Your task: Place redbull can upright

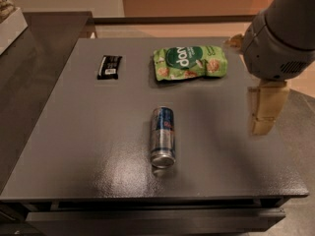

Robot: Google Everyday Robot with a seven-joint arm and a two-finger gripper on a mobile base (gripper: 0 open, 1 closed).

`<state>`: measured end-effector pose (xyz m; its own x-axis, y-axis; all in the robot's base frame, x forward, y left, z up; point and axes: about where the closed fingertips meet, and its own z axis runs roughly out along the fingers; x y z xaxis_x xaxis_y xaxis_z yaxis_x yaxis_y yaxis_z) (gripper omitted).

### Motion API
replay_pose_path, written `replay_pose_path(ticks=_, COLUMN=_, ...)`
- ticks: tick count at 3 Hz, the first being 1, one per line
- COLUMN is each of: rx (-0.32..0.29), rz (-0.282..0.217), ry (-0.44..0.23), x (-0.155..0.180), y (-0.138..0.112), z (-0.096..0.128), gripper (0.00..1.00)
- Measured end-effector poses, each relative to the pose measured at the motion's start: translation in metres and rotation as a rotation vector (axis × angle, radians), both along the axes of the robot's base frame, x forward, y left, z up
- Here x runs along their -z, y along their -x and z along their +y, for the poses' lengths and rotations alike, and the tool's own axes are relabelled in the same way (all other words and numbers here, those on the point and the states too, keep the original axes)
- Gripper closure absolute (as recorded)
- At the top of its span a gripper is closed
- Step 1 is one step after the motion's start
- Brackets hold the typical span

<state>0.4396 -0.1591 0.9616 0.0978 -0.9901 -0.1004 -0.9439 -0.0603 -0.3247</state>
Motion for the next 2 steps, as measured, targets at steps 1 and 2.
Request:
replay_pose_path(ticks=1, rx=-0.222, rz=-0.010, ry=0.033, x=0.016, y=-0.006, z=0.036, gripper=0.00)
replay_pose_path(ticks=2, rx=-0.462, rz=-0.015, ry=0.067, x=0.029, y=-0.002, z=0.071, gripper=0.00)
